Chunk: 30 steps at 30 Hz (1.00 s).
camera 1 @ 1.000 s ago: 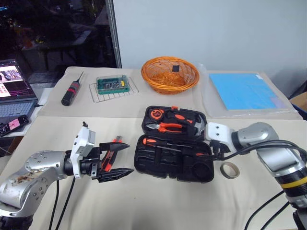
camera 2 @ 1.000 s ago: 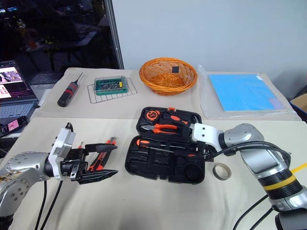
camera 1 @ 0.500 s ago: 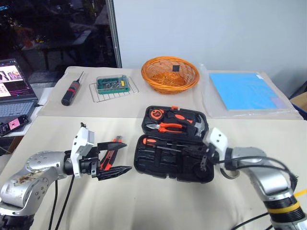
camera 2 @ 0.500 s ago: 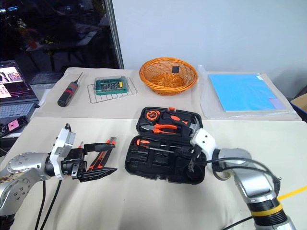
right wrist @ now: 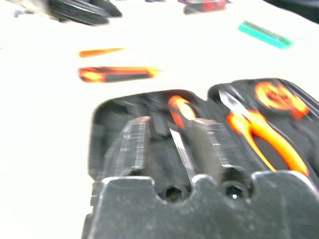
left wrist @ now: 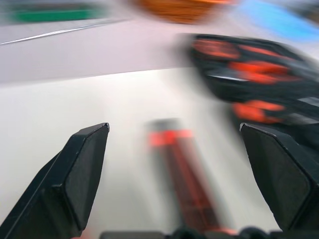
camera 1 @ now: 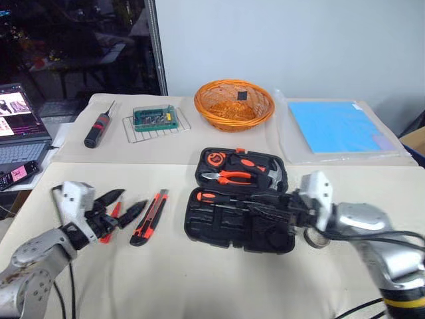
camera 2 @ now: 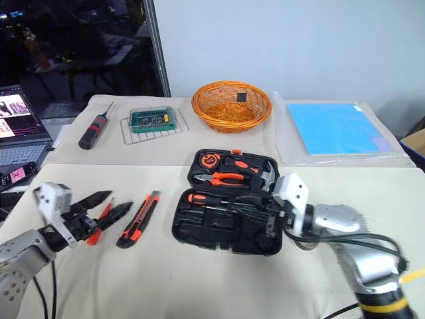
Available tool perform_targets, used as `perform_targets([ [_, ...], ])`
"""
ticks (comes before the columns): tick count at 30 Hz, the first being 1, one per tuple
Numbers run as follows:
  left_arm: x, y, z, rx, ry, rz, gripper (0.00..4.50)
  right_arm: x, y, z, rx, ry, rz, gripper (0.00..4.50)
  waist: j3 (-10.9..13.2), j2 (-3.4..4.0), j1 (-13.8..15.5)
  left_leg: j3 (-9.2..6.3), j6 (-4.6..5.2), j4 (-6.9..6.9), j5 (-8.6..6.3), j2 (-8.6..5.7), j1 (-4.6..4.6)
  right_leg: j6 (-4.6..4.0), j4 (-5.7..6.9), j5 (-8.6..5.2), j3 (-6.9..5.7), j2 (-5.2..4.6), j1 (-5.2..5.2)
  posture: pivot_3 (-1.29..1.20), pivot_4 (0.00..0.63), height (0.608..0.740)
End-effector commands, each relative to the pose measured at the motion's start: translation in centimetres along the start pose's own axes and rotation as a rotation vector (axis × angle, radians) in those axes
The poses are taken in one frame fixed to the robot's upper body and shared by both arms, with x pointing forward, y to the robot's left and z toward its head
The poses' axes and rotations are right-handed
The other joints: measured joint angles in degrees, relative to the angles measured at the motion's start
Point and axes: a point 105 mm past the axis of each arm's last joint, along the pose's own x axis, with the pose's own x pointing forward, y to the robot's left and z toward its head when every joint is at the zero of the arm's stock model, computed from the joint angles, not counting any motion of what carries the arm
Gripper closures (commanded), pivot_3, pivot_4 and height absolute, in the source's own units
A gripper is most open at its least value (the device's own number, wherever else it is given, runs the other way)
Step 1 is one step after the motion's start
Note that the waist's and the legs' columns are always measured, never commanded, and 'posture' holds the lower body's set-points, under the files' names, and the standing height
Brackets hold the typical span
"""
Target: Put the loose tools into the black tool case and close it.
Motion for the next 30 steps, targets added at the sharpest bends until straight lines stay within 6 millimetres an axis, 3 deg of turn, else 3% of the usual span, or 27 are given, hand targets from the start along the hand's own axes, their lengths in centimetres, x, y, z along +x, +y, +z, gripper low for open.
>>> perform_targets([
  [1,-1.4,0.7,-0.8,0.025,0.084,0.163,0.0,-0.7,1.2,1.5,-0.057,-0.023,0.081,1.33,0.0,-0.01,0.0,0.01,-0.23,-0.01,-0.13,0.0,-0.01,-0.02,0.01,-0.01,0.01,0.0,-0.02,0.0,0.15,0.74],
  [4,-1.7,0.6,-2.0,0.025,0.147,0.2,0.0,-0.9,1.1,1.7,-0.088,-0.017,0.09,0.24,0.0,-0.02,0.0,0.05,-0.28,-0.01,-0.11,0.0,0.0,-0.37,0.05,-0.23,0.01,0.11,-0.05,0.0,0.15,0.74],
  [6,-1.8,1.0,-3.8,0.033,0.228,0.249,0.0,-1.0,0.9,1.8,-0.119,-0.014,0.09,0.08,0.0,-0.02,0.1,0.06,-0.34,0.0,-0.09,-0.01,0.03,-0.45,0.1,-0.27,0.01,0.14,-0.04,0.0,0.15,0.74],
  [9,-1.6,1.0,-5.1,0.027,0.261,0.292,0.63,-1.2,0.7,1.9,-0.152,-0.007,0.089,0.0,0.0,-0.01,0.1,0.11,-0.37,-0.01,-0.09,-0.02,0.11,-0.44,0.12,-0.27,0.04,0.2,0.0,0.0,0.15,0.74],
  [13,-1.6,0.8,-5.8,0.043,0.269,0.28,1.97,-1.2,0.6,1.9,-0.17,-0.001,0.082,0.0,0.0,0.02,0.2,0.12,-0.37,-0.02,-0.09,-0.02,0.08,-0.46,0.12,-0.27,0.04,0.19,-0.03,0.0,0.15,0.74],
  [16,-1.2,0.3,-4.2,0.066,0.164,0.218,3.04,-1.3,0.6,2.0,-0.184,-0.007,0.064,0.0,0.0,0.02,0.4,0.12,-0.37,-0.04,-0.09,-0.02,0.04,-0.49,0.09,-0.28,0.04,0.1,-0.09,0.0,0.15,0.74],
  [18,-0.9,-0.6,-2.3,0.077,0.056,0.137,3.75,-1.4,0.6,2.0,-0.195,-0.011,0.05,0.0,0.0,0.01,0.5,0.11,-0.37,-0.04,-0.09,-0.01,-0.02,-0.5,0.08,-0.28,0.03,0.01,-0.14,0.0,0.15,0.74],
  [22,-0.4,-4.5,2.3,0.212,-0.06,-0.274,3.75,-1.9,1.1,2.0,-0.192,-0.016,-0.016,0.0,0.0,-0.02,1.2,0.11,-0.45,0.0,-0.05,0.04,-0.37,-0.59,0.14,-0.25,0.0,0.01,-0.54,0.0,0.15,0.74],
  [24,0.1,-5.7,3.1,0.236,-0.023,-0.428,3.75,-2.2,1.4,1.9,-0.185,-0.008,-0.042,0.0,0.0,0.05,1.5,0.19,-0.51,0.01,0.01,0.04,-0.44,-0.66,0.19,-0.25,-0.02,0.25,-0.64,0.0,0.15,0.74],
  [30,3.9,-11.3,3.4,0.56,0.142,-0.923,3.75,-4.7,2.9,1.8,-0.146,0.067,-0.21,0.0,0.0,0.16,2.2,0.34,-0.02,0.01,0.22,-0.09,-0.44,-0.53,0.16,-0.28,-0.01,0.45,-0.54,0.0,0.15,0.74],
])
